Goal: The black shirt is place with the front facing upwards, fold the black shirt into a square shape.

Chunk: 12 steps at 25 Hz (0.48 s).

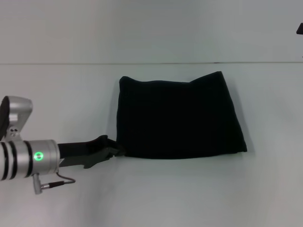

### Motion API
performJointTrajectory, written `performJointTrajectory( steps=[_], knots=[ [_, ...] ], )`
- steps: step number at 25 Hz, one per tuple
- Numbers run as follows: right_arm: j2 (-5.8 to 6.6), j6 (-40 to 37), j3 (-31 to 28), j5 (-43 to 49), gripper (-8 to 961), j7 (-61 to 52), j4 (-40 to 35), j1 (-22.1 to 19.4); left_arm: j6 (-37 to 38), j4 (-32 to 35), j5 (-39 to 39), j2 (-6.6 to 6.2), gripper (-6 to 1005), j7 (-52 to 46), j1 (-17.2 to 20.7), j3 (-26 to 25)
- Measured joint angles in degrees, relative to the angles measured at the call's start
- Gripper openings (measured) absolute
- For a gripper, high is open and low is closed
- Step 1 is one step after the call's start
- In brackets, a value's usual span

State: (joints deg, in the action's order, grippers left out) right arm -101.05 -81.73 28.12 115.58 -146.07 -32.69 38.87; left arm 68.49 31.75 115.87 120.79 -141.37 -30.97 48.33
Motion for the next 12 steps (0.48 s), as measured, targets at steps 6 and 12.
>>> performJointTrajectory(
  steps=[6,12],
  knots=[
    [-0.02,-0.10,0.00,0.00,940,0.08,0.00,0.39,3.19,0.57,2.00,-0.33,78,1.56,1.03,-3.40],
    [-0.17,-0.36,0.41,0.03,940,0.95,-0.05,0.47,5.79,0.96,9.05,-1.92,109,2.64,0.01,-7.96]
  ],
)
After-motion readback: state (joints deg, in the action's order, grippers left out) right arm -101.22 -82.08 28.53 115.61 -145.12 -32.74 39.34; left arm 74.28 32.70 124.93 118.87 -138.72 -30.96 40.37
